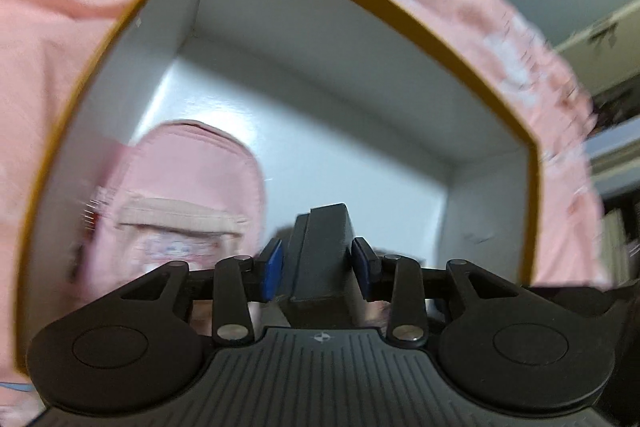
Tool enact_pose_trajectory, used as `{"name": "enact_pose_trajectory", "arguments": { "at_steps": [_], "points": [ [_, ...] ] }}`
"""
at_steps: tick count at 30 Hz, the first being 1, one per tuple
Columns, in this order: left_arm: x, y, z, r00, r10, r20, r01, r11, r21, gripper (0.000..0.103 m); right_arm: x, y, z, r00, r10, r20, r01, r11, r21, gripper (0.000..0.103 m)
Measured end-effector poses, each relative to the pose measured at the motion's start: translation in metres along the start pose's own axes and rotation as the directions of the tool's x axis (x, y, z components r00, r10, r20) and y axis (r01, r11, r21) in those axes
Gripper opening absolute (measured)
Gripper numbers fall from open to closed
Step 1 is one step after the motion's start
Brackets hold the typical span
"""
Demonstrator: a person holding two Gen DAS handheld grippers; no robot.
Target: Organize objects
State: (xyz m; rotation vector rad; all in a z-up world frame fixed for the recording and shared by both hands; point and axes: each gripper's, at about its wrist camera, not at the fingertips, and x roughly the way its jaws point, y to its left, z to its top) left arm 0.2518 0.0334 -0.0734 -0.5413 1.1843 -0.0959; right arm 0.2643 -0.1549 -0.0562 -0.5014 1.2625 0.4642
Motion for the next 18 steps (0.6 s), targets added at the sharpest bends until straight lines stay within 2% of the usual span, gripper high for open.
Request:
{"name": "enact_pose_trajectory", "arguments": {
  "at_steps": [8, 14, 18],
  "points": [
    [-0.004, -0.004, -0.001, 0.995, 0.060, -0.082, -0.051, 0.994, 0.101, 0.042, 0.008, 0.008, 0.005, 0.994, -0.077, -0.072, 0.060, 0.975, -0.215, 0.017],
    [-0.007, -0.002, 0.000, 0.994, 0.041, -0.104, -0.027, 0.991, 0.130, 0.041, 0.015, 0.009, 0.005, 0.992, -0.077, -0.104, 0.042, 0.954, -0.297, 0.017],
    [-0.010, -0.006, 0.001, 0.997, 0.011, -0.078, 0.002, 0.987, 0.160, 0.041, 0.019, 0.006, 0.005, 0.990, -0.059, -0.129, 0.017, 0.952, -0.307, 0.015]
  ]
}}
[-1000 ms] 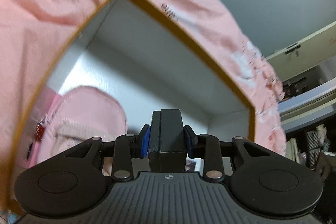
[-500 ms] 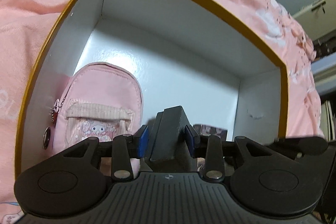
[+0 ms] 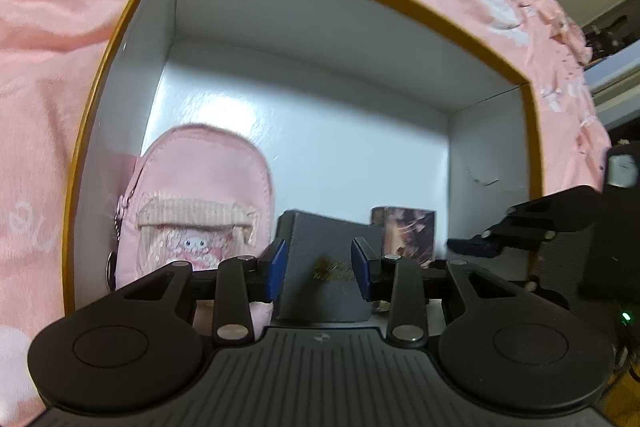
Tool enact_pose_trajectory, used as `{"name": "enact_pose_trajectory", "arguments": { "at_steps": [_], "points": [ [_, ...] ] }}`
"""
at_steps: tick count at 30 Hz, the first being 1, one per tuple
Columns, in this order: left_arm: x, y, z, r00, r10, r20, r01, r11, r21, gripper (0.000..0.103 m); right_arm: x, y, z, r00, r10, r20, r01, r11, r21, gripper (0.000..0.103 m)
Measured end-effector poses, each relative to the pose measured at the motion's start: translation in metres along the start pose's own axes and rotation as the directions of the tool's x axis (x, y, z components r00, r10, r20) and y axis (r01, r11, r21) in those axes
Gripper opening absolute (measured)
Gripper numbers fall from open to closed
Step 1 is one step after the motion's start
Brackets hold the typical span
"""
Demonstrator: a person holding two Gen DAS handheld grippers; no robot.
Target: Organize objects
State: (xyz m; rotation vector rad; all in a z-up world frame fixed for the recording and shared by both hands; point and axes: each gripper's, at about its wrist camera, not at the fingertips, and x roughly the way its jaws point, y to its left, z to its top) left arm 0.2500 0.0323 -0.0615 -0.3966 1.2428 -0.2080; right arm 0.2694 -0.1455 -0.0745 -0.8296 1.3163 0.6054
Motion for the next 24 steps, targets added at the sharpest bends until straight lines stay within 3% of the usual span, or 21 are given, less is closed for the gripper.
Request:
{"name": "enact_pose_trajectory", "arguments": {
  "at_steps": [5, 10, 16, 17, 24],
  "points": [
    [-0.010, 0.001, 0.002, 0.998, -0.027, 0.055, 0.026, 1.000, 0.005, 0.041, -0.001, -0.005, 0.000, 0.996, 0.085, 0.022, -0.086, 0.996, 0.032, 0.014],
    [-0.014, -0.001, 0.001, 0.997, -0.004, 0.075, 0.002, 0.999, 0.033, 0.041, -0.002, -0.004, -0.004, 0.998, 0.055, -0.009, -0.055, 0.999, -0.002, 0.014],
    [-0.024, 0.005, -0.001, 0.994, -0.034, 0.107, 0.032, 0.999, 0.021, 0.041, 0.010, -0.005, -0.005, 0.994, 0.058, -0.088, -0.062, 0.997, -0.047, 0.009],
    [-0.025, 0.006, -0.002, 0.993, -0.035, 0.111, 0.033, 0.999, 0.020, 0.041, 0.010, -0.004, -0.005, 0.994, 0.072, -0.085, -0.077, 0.996, -0.050, 0.005],
    [-0.027, 0.005, -0.006, 0.990, -0.043, 0.131, 0.037, 0.998, 0.047, 0.038, 0.004, -0.006, -0.007, 0.988, 0.155, -0.023, -0.155, 0.988, -0.014, 0.004]
  ]
}}
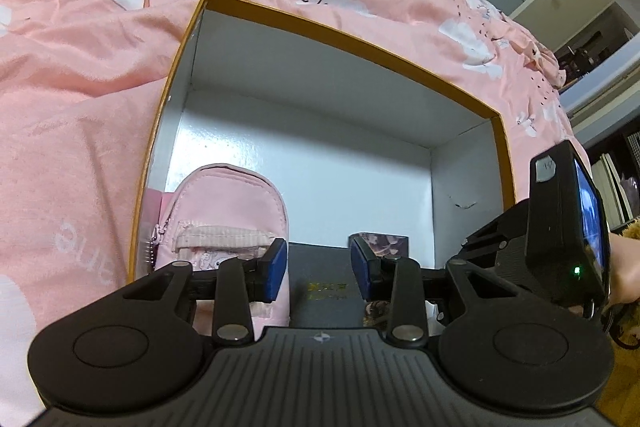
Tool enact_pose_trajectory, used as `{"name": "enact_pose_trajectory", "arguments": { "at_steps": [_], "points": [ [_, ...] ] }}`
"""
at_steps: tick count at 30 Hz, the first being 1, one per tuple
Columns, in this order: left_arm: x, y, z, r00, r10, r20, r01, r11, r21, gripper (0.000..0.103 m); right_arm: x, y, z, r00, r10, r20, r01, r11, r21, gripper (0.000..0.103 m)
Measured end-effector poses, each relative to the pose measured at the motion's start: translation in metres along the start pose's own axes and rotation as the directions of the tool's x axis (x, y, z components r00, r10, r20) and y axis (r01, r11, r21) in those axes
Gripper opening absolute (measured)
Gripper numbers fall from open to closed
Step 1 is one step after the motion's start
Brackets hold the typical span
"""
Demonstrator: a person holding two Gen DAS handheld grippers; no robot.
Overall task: Organize objects
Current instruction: 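Move the left tool to the gold cube box while the right tool reaches the white box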
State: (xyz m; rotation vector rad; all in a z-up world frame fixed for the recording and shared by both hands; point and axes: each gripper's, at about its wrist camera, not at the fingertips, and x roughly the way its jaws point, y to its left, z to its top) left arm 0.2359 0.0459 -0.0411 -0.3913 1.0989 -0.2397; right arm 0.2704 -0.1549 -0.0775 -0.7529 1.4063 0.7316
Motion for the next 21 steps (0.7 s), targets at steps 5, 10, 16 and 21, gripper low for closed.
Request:
{"name": "enact_pose_trajectory", "arguments": {
  "at_steps": [5, 10, 16, 21],
  "points": [
    [-0.007, -0.006, -0.003, 0.999, -0.007, 0.032, 0.005, 0.999, 0.050, 0.037, -0.009, 0.000, -0.008, 1.000, -0.005, 0.028, 0.004, 0.999, 0.038, 0.004],
    [-0.036, -0.026, -0.019, 0.991, -0.014, 0.131, -0.011, 0.982, 0.188, 0.040, -0.052, 0.013, -0.032, 0.989, -0.033, 0.147, 0.011, 0.990, 0.143, 0.007],
    [-0.055, -0.031, -0.042, 0.998, -0.066, -0.001, 0.065, 0.977, 0.204, 0.042, -0.091, 0.038, -0.068, 0.965, -0.066, 0.255, 0.004, 0.971, 0.237, 0.009],
    [-0.063, -0.037, -0.072, 0.994, -0.080, -0.080, 0.098, 0.961, 0.260, 0.041, -0.087, 0.079, -0.079, 0.978, -0.031, 0.207, -0.017, 0.974, 0.228, 0.009]
  ]
}}
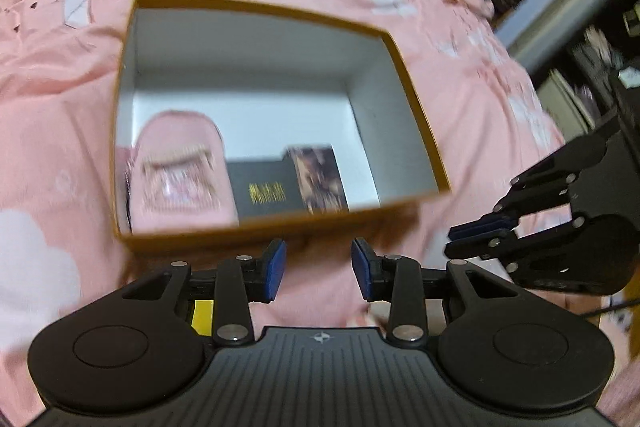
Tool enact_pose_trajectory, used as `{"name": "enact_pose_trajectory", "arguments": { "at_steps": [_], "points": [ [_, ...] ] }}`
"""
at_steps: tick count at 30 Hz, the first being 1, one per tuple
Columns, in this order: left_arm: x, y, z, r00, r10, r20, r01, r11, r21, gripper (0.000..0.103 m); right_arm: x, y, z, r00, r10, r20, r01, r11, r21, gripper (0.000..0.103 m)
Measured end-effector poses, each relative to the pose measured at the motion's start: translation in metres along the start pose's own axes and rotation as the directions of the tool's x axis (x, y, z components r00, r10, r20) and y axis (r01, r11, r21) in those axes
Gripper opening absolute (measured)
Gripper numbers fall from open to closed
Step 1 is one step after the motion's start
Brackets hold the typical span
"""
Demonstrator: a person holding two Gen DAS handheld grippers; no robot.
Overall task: Organize objects
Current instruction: 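Move the left tool to the gold cube box while the right tool reaches the white box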
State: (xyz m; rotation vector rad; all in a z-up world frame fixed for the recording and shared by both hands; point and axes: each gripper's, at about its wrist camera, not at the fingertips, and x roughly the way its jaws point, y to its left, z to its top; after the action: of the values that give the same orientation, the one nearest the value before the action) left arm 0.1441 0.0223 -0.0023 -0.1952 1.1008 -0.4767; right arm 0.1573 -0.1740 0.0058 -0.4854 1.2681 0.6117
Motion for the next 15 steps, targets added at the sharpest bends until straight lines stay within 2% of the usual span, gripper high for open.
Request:
{"name": "enact_pose_trajectory", "arguments": {
  "at_steps": [4, 6, 9, 11, 13, 15],
  "points": [
    [0.001, -0.027, -0.023, 0.996, -0.070, -0.051, 0.075, 0.990, 0.121, 0.040, 0.013, 0.019, -0.028, 0.998, 0.019, -0.057, -0.018, 1.000, 0.009, 0.010],
    [0.007, -0.043, -0.033, 0.990, -0.085, -0.109, 0.105, 0.976, 0.192, 0.040, 0.015, 0.024, -0.043, 0.997, 0.034, -0.069, -0.032, 0.999, 0.019, 0.011],
    [0.016, -0.060, -0.048, 0.980, -0.082, -0.180, 0.128, 0.957, 0.262, 0.040, 0.004, 0.031, -0.065, 0.995, 0.073, -0.063, -0.071, 0.997, 0.028, 0.026],
    [0.022, -0.069, -0.056, 0.973, -0.092, -0.212, 0.153, 0.943, 0.295, 0.045, 0.004, 0.036, -0.077, 0.996, 0.074, -0.058, -0.072, 0.997, 0.032, 0.028],
    [0.028, -0.082, -0.066, 0.966, -0.087, -0.243, 0.176, 0.911, 0.372, 0.056, 0.002, 0.039, -0.087, 0.996, 0.061, -0.060, -0.059, 0.998, 0.029, 0.028],
    [0.033, -0.096, -0.076, 0.966, -0.047, -0.254, 0.168, 0.860, 0.481, 0.059, 0.002, 0.043, -0.095, 0.997, 0.046, -0.059, -0.045, 0.999, 0.022, 0.030]
  ]
}}
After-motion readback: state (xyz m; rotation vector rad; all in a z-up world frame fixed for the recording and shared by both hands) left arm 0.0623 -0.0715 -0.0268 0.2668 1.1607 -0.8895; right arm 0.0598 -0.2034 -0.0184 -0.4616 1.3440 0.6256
